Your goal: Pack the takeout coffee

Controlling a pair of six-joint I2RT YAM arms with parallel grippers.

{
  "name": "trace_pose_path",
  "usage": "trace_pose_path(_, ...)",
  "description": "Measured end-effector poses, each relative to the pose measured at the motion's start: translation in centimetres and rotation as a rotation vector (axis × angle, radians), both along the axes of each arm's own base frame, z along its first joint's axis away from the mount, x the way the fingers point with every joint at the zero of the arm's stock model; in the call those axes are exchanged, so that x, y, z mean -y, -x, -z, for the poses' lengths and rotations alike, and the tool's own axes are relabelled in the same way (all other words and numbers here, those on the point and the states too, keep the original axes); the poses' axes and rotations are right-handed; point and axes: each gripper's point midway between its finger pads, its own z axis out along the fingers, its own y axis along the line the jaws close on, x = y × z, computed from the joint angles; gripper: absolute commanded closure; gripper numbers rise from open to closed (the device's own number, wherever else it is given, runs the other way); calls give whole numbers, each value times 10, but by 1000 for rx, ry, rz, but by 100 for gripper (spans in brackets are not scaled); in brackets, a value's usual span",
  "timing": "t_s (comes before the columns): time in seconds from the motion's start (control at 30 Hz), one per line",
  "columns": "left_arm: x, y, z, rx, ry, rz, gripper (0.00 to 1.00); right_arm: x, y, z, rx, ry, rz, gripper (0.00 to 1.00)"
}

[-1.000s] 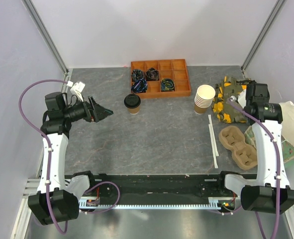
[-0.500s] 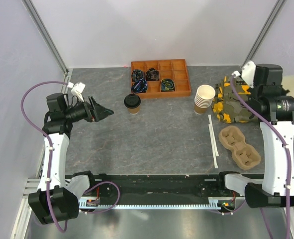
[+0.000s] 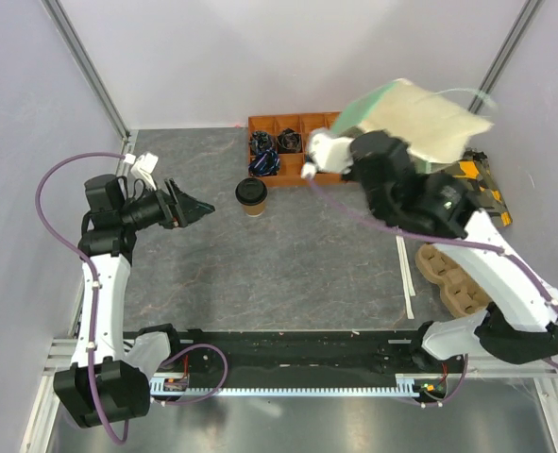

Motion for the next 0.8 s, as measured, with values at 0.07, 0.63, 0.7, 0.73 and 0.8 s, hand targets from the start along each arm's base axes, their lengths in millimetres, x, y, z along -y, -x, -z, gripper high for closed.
trace_pose_path(0.07, -1, -1, -3, 3, -6, -11, 14, -42, 9, 3, 0, 18, -106, 100)
trace_pose_path(0.63, -34, -11, -38, 15, -5, -203, 12, -157, 22, 130, -199, 258, -302, 100)
trace_pose_path(0.7, -34, -11, -38, 13, -4, -204, 12, -163, 19, 138, -218, 248, -309, 100)
trace_pose_path(0.73, -34, -12, -38, 13, -3, -205, 12, -164, 17, 141, -224, 245, -311, 100)
trace_pose_path(0.8, -34, -12, -38, 10, -1, -207, 12, -167, 12, 146, -230, 232, -315, 100)
